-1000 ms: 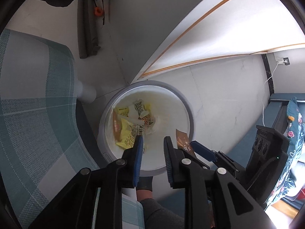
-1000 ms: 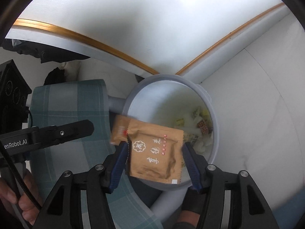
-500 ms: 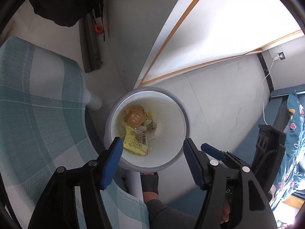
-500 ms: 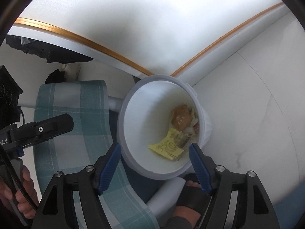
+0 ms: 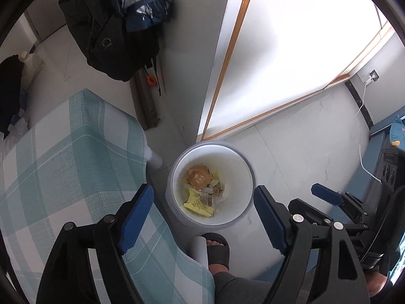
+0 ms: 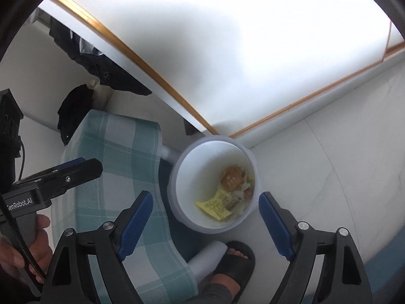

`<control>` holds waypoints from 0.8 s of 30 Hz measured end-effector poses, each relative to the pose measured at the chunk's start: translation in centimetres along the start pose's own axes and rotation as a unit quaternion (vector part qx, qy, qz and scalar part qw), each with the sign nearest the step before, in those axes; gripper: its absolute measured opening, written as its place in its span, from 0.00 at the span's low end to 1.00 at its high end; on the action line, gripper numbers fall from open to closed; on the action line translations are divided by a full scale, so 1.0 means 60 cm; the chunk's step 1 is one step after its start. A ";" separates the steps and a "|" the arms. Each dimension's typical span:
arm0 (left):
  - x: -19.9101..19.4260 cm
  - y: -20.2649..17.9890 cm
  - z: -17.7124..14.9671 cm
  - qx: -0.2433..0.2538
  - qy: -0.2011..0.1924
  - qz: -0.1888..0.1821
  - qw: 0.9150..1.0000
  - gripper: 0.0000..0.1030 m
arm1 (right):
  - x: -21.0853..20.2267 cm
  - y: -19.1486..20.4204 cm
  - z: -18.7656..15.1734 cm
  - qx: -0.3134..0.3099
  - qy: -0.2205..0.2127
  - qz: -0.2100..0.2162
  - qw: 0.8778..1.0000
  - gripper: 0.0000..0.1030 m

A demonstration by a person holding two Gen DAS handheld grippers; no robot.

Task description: Collect trash

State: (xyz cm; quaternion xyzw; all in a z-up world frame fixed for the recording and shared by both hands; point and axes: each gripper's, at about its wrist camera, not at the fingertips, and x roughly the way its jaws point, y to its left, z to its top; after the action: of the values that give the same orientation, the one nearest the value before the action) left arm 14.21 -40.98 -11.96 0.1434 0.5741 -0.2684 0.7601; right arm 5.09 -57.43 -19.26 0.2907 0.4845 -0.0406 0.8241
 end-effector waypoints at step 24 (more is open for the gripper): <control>-0.027 0.005 -0.024 -0.010 -0.015 0.007 1.000 0.76 | -0.059 0.031 -0.003 -0.021 -0.023 -0.015 0.999 0.84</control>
State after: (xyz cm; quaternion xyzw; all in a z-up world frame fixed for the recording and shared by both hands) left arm 12.92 -39.60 -10.86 0.1361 0.5642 -0.2595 0.7719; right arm 3.74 -56.55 -15.62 0.2651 0.4701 -0.0496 0.8404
